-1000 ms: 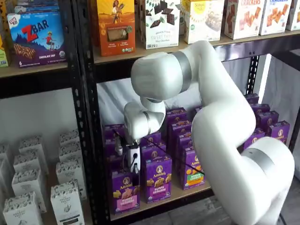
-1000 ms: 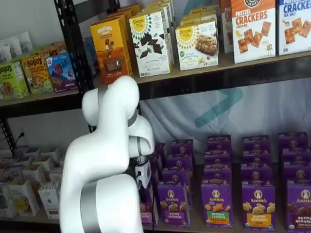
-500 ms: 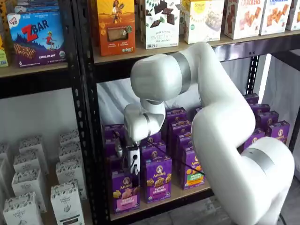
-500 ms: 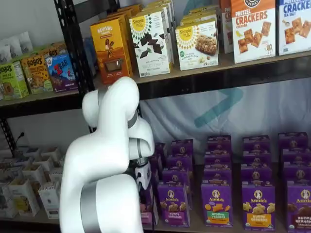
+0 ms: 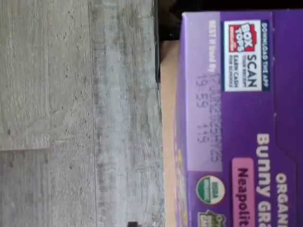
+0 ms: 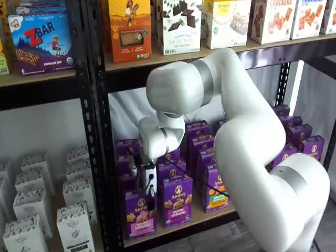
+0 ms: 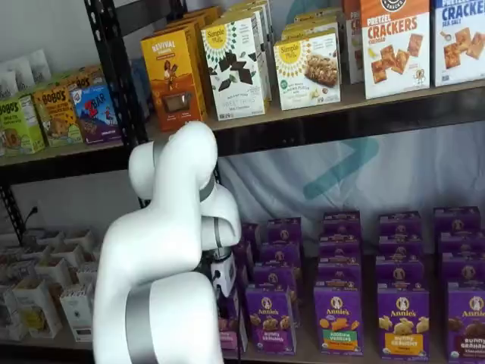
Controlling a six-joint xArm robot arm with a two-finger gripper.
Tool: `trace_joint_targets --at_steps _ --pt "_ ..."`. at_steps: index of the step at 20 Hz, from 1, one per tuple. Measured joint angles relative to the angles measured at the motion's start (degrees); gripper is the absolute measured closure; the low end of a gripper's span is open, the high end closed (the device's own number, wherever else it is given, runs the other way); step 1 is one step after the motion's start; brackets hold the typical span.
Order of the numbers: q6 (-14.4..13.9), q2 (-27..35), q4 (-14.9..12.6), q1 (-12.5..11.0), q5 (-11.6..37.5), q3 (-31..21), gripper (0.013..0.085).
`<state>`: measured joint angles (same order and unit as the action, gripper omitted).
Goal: Pick up the purple box with a pink patch in the middle, on the bottom shelf, the first box from the left
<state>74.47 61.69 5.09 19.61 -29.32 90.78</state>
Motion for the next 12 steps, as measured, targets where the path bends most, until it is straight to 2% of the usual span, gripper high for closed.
trace_joint_targets --at_steps 6,12 --pt "0.4 -0.6 0.2 -0.2 -0.3 -0.7 0.0370" --pt "0.5 -1.1 0.3 -0.3 -1.4 -0.9 0.0370"
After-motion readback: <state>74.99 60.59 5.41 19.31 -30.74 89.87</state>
